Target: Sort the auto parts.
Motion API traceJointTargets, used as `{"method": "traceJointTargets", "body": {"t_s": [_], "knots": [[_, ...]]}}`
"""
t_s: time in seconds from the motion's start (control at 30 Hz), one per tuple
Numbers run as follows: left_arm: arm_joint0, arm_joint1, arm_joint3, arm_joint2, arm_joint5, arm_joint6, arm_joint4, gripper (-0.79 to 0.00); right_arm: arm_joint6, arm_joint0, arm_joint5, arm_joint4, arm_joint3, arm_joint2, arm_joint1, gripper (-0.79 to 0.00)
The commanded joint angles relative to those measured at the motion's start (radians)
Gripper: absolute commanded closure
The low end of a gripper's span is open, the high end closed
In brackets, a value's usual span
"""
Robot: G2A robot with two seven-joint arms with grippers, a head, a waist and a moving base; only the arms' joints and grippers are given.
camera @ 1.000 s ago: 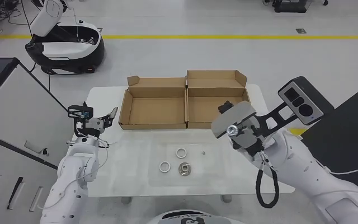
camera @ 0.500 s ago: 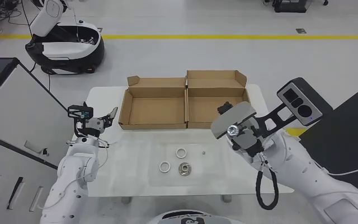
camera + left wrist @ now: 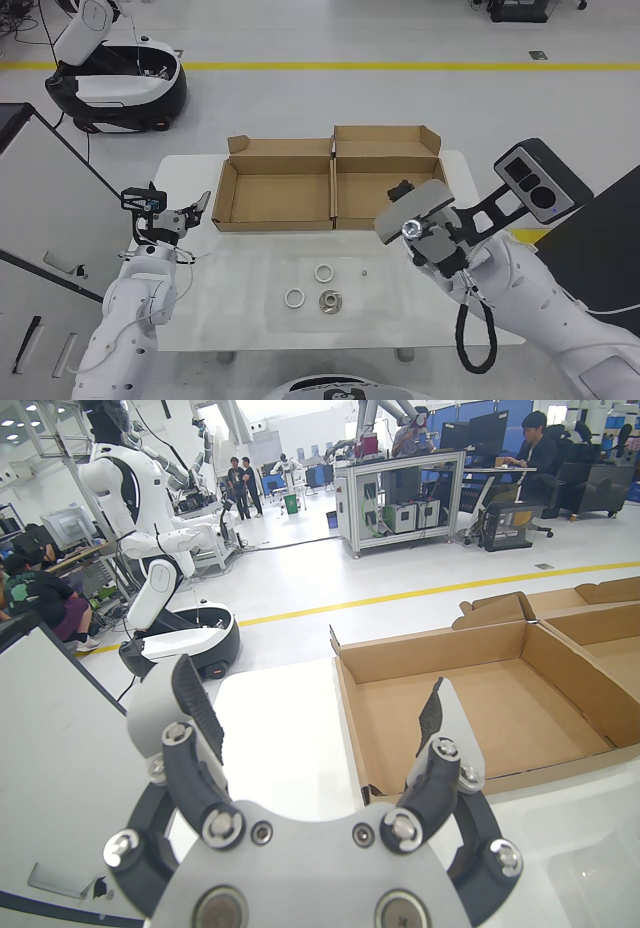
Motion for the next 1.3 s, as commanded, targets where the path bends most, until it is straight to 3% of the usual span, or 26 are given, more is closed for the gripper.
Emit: {"method": "traceJointTargets", "body": {"t_s": [0.0, 0.27, 0.5, 0.67, 0.9, 1.27], "knots": [[0.0, 0.0, 0.0, 0.0, 0.0, 0.0, 0.0, -0.785, 0.014, -0.024, 0.002, 0.005, 0.011, 0.04, 0.005, 0.0], [0.0, 0.0, 0.0, 0.0, 0.0, 0.0, 0.0, -0.785, 0.11, -0.179, -0.056, 0.062, 0.103, 0.299, 0.051, 0.0], [0.0, 0.0, 0.0, 0.0, 0.0, 0.0, 0.0, -0.785, 0.438, -0.242, -0.056, 0.083, 0.211, 0.574, 0.116, 0.0], [0.0, 0.0, 0.0, 0.0, 0.0, 0.0, 0.0, -0.785, 0.712, -0.185, -0.056, 0.073, 0.28, 0.667, 0.152, 0.0], [0.0, 0.0, 0.0, 0.0, 0.0, 0.0, 0.0, -0.785, 1.008, 0.007, -0.056, -0.036, 0.371, 0.602, 0.174, 0.0], [0.0, 0.0, 0.0, 0.0, 0.0, 0.0, 0.0, -0.785, 1.072, 0.335, -0.056, -0.279, 0.519, 0.26, 0.134, 0.0]]}}
